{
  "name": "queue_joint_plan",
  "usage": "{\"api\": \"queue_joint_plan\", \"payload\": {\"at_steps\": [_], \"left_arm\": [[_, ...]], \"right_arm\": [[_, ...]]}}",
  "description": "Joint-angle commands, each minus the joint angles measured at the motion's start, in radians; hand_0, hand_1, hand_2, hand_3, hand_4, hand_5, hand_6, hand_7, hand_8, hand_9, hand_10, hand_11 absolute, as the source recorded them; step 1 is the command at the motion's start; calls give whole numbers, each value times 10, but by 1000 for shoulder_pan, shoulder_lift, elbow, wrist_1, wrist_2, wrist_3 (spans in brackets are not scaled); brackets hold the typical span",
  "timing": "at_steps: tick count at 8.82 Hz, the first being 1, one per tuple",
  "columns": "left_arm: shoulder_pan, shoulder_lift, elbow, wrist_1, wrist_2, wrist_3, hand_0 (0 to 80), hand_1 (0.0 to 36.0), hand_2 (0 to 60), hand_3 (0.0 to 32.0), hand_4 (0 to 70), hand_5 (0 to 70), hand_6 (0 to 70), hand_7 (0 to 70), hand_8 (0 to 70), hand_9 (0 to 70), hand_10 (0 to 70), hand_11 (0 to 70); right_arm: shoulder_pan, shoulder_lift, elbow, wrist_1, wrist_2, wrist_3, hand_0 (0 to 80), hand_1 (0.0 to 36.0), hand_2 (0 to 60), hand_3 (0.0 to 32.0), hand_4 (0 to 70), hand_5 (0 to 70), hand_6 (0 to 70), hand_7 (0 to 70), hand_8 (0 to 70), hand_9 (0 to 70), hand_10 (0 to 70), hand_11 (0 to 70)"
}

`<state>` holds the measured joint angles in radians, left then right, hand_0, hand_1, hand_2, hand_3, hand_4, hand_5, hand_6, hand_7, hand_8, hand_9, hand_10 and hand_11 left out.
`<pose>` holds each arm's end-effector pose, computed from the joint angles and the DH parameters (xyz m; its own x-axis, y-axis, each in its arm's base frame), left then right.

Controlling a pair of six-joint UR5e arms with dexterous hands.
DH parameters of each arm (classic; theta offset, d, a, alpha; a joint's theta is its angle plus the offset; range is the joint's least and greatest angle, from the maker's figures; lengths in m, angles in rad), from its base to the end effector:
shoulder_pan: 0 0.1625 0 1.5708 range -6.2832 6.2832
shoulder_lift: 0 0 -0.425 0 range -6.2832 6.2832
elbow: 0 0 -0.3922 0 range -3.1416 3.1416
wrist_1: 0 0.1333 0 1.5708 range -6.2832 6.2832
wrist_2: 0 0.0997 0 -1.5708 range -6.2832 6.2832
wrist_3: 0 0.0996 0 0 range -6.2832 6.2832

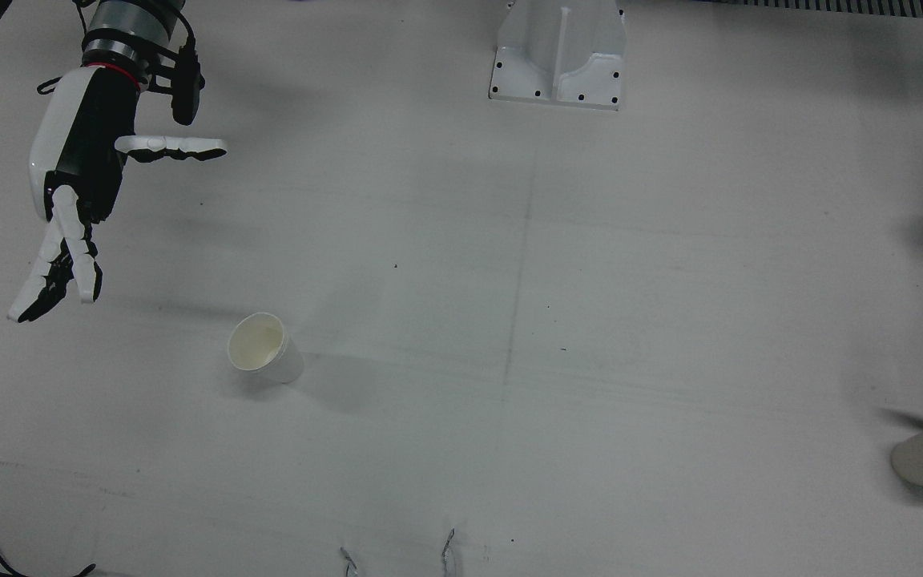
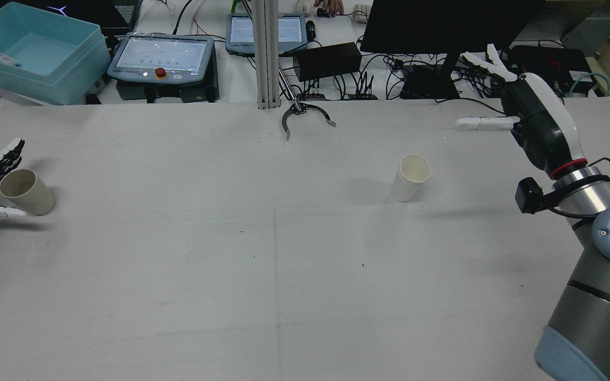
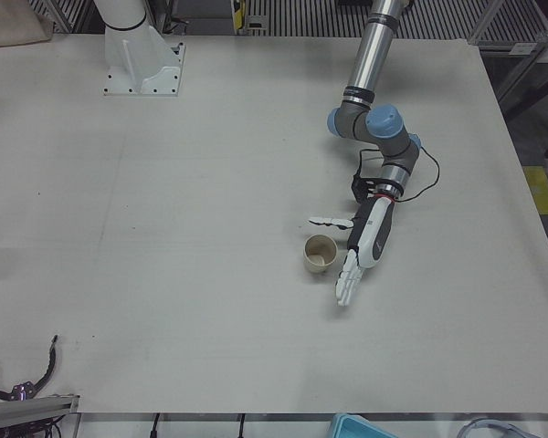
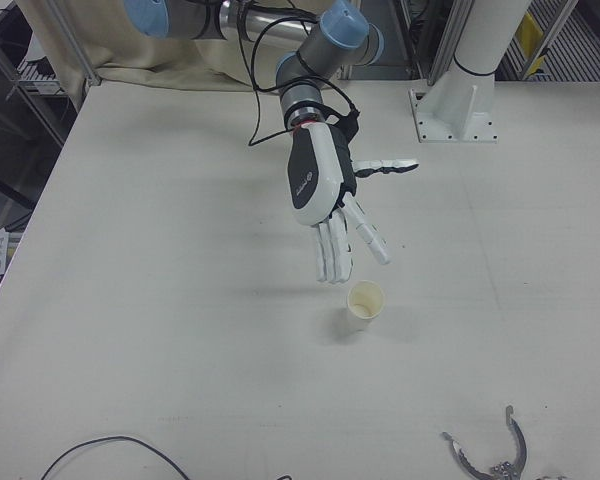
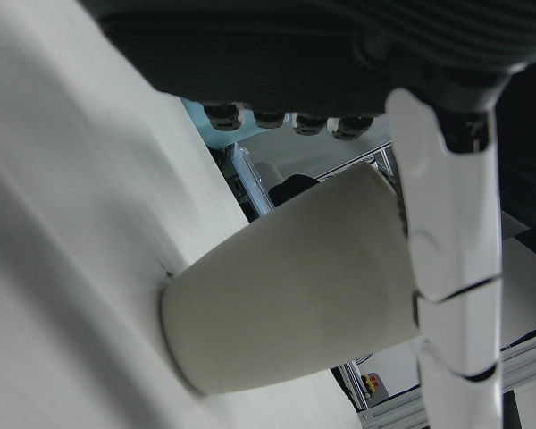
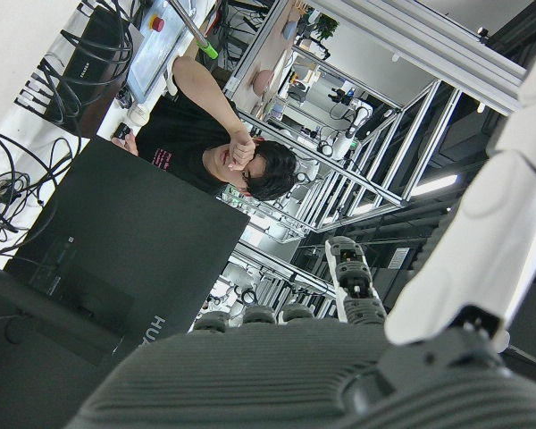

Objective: Pour water
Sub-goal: 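Close the left hand fingers around the white paper cup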

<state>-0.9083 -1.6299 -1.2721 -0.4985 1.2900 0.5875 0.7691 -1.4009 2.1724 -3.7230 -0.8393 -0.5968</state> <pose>0.1955 -0.5122 0.7517 -0.8550 -0.2042 -0.4768 0.3802 0.3785 -0.8439 -0.1805 -0.4528 0.3918 -0.8943 -0.0089 0.4475 -0.4435 0.1528 -0.8832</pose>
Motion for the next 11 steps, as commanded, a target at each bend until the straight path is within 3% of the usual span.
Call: {"api": "queue_joint_plan", "payload": {"at_steps": [1, 11], "left_arm": [[2, -33, 5, 17, -3, 0, 528, 208, 65, 0, 46, 0, 0, 23, 0, 5, 14, 44], [54, -34, 28, 20, -3, 0, 505, 175, 46, 0, 69, 0, 0, 22, 0, 7, 15, 41]], "right_arm": [[-7, -1, 0, 0, 0, 0, 437, 89, 38, 0, 51, 23, 15, 1, 11, 12, 0, 0], [-13, -3, 0, 0, 2, 2, 434, 87, 37, 0, 50, 25, 14, 0, 12, 12, 0, 0]]}}
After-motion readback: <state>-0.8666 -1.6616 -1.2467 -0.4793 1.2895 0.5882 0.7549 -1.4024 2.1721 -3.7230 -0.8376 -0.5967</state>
